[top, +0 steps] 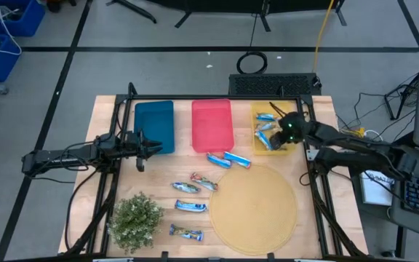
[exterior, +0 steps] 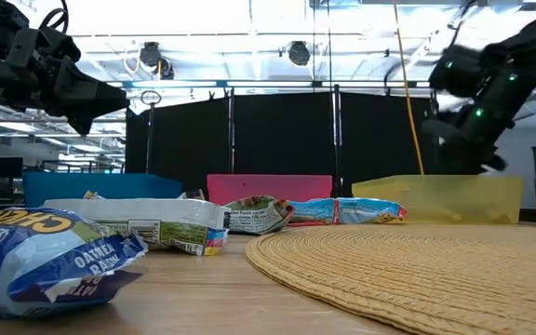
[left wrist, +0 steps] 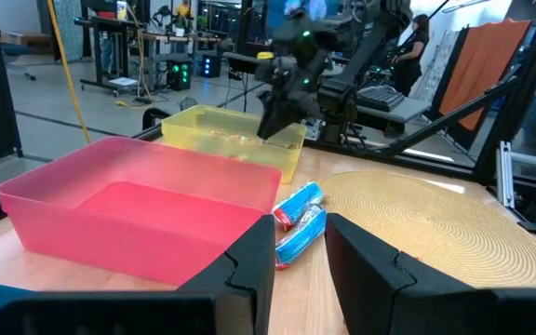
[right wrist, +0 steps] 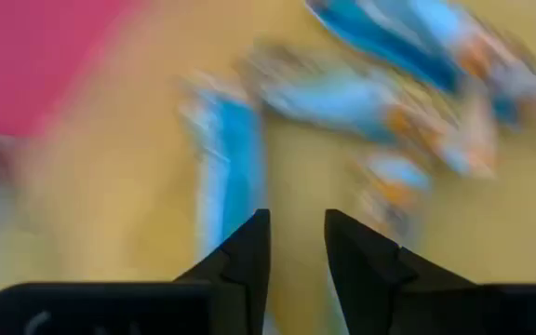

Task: Pick and place Granola Bars by type
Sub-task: Put the yellow granola bar into the yellow bin, then put the red granola bar into the pink bin

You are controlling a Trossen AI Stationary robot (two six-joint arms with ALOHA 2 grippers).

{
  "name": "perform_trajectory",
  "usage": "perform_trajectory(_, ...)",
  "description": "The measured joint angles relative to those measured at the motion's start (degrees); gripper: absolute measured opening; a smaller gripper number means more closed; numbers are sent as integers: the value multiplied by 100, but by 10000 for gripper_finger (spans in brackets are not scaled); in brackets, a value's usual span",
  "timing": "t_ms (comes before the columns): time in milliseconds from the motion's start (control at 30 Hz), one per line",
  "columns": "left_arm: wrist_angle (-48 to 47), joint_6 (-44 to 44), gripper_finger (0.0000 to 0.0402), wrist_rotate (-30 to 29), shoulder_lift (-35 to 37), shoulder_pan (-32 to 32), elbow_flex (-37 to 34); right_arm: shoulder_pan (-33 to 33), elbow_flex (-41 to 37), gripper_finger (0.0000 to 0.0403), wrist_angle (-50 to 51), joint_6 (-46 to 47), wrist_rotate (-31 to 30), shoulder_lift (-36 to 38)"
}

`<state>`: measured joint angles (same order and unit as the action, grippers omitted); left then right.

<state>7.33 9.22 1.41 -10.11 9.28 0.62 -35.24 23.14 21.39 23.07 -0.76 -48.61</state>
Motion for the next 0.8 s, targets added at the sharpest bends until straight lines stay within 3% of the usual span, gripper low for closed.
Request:
perform_trajectory(100,0,2,104,0,0,-1,0,165,-468,103,-976,-18,108,645)
perform_trajectory(267,0,2,104,0,0,-2,0,220,-1049,104,-1456,-22,113,1888)
perform_trajectory(467,0,1,104,0,0,0,-1,603,-1755,104,-2728,-477,684,3124)
perform_trajectory(600,0,0,104,0,0,0,-2,842,-2161,104,-3382,-866,828,3613)
perform_trajectory(800,0,2,104,0,0,-1,-1,1217,-2206,105,-3170,-1651,379,3737)
